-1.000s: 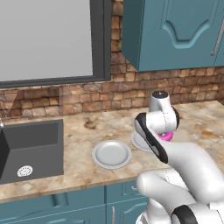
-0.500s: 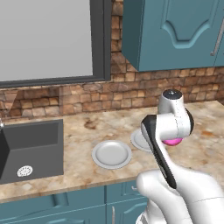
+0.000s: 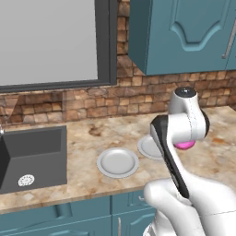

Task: Move the dessert items from the plate to the tray.

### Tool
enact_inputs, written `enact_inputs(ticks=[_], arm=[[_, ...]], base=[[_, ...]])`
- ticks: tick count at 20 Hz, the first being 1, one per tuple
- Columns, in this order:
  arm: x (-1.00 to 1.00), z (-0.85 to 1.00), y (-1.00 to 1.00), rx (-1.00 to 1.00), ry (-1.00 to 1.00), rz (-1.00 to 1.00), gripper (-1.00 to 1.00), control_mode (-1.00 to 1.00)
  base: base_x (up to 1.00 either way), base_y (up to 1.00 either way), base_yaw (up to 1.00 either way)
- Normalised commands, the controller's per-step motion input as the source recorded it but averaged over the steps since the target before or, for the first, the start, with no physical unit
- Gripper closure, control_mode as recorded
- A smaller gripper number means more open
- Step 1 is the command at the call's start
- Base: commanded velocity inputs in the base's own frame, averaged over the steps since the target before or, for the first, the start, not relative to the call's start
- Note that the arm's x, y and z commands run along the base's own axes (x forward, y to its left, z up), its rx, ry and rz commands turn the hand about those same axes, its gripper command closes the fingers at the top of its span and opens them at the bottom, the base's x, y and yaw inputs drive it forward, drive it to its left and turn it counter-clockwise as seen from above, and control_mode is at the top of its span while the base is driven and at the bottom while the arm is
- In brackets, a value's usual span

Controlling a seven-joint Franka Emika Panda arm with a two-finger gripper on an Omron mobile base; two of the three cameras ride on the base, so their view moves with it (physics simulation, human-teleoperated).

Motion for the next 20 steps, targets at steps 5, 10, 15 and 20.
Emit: enact_inputs(ticks=[5, 10, 15, 20], arm=[[0.00, -0.05, 0.02, 0.00, 0.00, 0.00, 1.00, -1.00], [0.00, -0.02, 0.00, 0.00, 0.02, 0.00, 1.00, 1.00], [0.00, 0.00, 0.00, 0.00, 0.00, 0.00, 1.00, 1.00], [0.00, 0.00, 0.00, 0.00, 0.00, 0.00, 1.00, 1.00]], base=[[0.00, 0.00, 0.00], [-0.03, 0.04, 0.00], [-0.28, 0.88, 0.03], [-0.03, 1.00, 0.00]])
